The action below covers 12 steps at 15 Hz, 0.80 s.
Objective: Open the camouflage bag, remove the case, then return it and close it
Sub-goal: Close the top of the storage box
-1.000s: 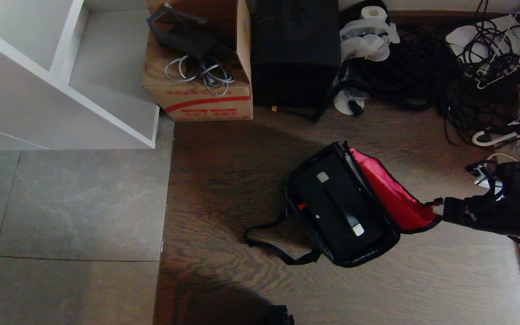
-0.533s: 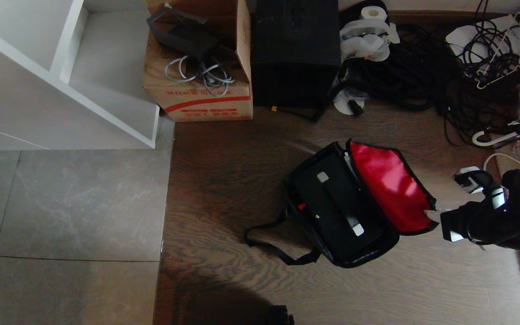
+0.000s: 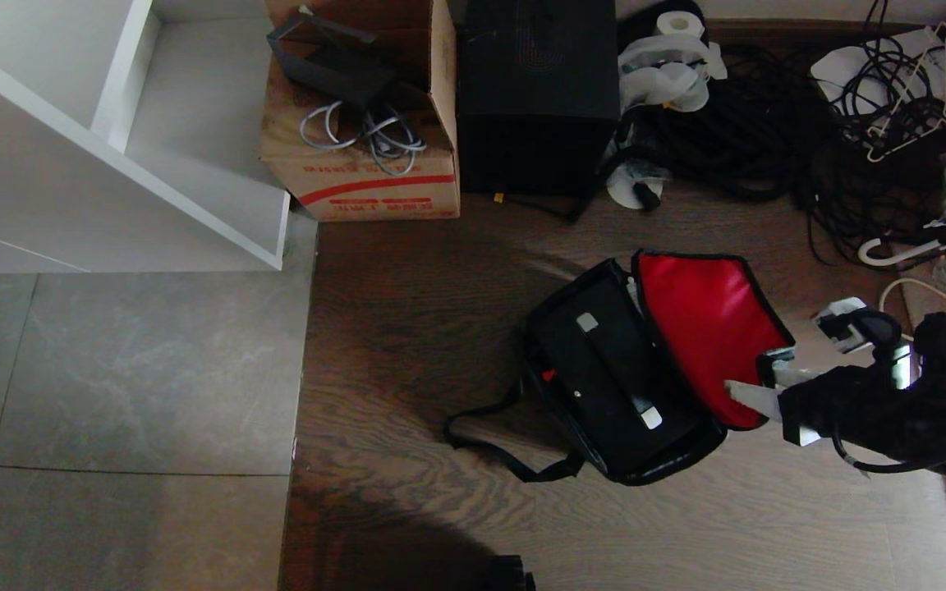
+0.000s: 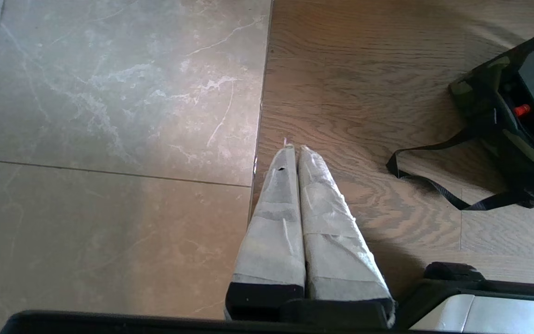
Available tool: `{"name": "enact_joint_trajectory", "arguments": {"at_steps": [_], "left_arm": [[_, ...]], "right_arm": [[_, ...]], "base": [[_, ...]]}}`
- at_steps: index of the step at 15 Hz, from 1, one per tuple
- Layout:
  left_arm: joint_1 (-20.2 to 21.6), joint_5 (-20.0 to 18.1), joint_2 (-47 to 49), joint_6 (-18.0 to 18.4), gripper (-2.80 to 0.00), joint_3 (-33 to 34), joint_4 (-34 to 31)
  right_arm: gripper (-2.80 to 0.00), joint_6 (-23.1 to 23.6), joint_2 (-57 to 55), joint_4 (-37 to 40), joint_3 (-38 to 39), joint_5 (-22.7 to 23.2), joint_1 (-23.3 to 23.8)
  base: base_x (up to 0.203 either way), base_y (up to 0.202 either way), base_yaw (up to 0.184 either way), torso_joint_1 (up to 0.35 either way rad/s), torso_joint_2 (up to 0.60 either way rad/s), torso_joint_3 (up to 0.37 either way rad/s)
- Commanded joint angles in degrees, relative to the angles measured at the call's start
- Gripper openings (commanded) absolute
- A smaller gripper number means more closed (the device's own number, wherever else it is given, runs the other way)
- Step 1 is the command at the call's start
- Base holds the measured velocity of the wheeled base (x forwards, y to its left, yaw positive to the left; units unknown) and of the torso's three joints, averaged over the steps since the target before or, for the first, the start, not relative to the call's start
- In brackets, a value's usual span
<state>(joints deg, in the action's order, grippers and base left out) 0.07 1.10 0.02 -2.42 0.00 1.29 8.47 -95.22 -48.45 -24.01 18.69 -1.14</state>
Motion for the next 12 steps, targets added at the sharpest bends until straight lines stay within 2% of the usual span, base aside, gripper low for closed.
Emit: {"name": "enact_joint_trajectory", "arguments": {"at_steps": [1,4,6,9,12], "left_arm": [[0.01,0.05,-0.11,-0.04,-2.80,0.62,0.03],[0.01,0.05,-0.11,-0.04,-2.80,0.62,0.03],[0.01,0.05,-0.11,-0.04,-2.80,0.62,0.03],[0.01,0.05,-0.11,-0.04,-2.80,0.62,0.03],[0.01,0.05,-0.11,-0.04,-2.80,0.62,0.03]], "right_arm": [[0.00,-3.30,3.63,-0.89,3.10,-0.01,-3.87],[0.00,-7.70,5.57,-0.40,6.24,-1.29,-7.26],[0.00,-12.70,7.01,0.05,7.39,-2.37,-9.65],[0.00,-21.61,7.57,3.28,7.14,-8.05,-15.91],[0.00,-31.59,7.51,5.59,5.17,-15.61,-23.56]], "base": [[0.000,0.000,0.000,0.000,0.00,0.000],[0.000,0.000,0.000,0.000,0.00,0.000],[0.000,0.000,0.000,0.000,0.00,0.000],[0.000,0.000,0.000,0.000,0.00,0.000],[0.000,0.000,0.000,0.000,0.00,0.000]]}}
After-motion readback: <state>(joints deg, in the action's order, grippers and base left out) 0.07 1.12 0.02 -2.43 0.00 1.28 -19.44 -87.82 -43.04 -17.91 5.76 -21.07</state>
